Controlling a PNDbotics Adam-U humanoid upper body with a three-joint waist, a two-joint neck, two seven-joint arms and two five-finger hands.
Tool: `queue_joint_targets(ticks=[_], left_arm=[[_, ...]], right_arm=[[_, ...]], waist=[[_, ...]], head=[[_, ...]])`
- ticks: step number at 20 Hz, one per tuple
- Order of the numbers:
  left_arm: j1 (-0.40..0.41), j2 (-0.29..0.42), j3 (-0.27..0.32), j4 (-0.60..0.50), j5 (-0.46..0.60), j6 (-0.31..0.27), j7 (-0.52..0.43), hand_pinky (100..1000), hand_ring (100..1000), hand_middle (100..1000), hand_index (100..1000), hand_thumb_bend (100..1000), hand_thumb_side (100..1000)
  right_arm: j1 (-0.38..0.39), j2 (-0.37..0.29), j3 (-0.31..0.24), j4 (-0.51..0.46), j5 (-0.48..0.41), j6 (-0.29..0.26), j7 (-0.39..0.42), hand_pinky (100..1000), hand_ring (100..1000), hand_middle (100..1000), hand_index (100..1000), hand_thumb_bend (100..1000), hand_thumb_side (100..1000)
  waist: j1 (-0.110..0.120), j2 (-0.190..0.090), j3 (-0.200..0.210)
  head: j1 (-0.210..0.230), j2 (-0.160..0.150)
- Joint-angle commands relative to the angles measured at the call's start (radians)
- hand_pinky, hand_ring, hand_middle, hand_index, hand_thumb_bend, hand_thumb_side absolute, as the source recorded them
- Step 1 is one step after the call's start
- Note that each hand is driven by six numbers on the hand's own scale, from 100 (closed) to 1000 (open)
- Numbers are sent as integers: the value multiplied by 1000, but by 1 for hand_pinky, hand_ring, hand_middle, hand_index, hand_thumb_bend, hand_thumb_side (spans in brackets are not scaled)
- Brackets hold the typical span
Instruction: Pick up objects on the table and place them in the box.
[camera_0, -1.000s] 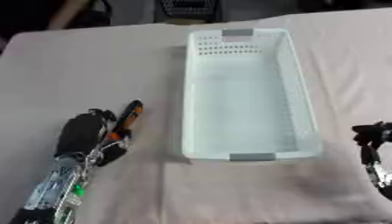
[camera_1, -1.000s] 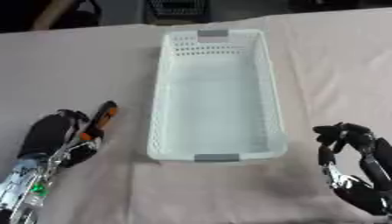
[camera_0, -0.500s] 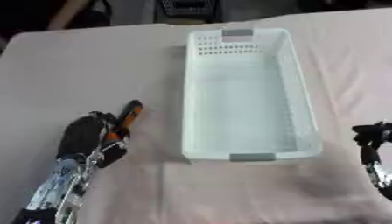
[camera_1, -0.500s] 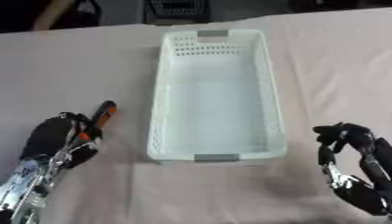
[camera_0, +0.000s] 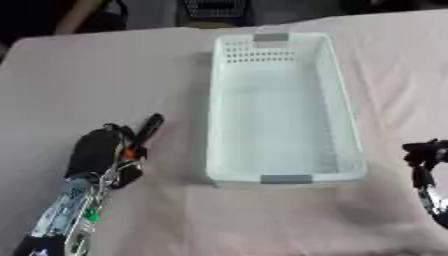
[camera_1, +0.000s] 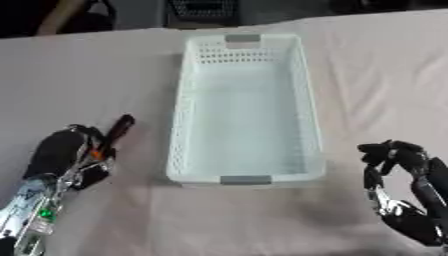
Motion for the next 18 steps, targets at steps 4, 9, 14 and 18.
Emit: queue_joint_targets(ticks=[4,9,14,18], left_arm=[[4,11,-1,2,-13,-1,-17,513,439,460,670,334,236],[4,11,0,3,-19,4,-18,486,384,449,668,311,206],[5,11,1,4,-27,7,-16,464,343,414,664,274,196],[5,11,1,4,-34,11,-9,430,290,375,656,235,187]], right_arm=[[2,-5,-3,-21,-2,1,-1,427,550,576,788,100,778],[2,-5,-4,-21,-2,0,-1,427,550,576,788,100,778],[3,-4,-4,-21,-1,1,-2,427,550,576,788,100,778],[3,-4,-4,-21,0,1,-2,427,550,577,788,100,778]], waist=[[-4,-8,0],[-4,-8,1],[-4,-8,0],[-4,-8,0]], head=[[-10,-14],[-10,-14],[-10,-14],[-10,-15]])
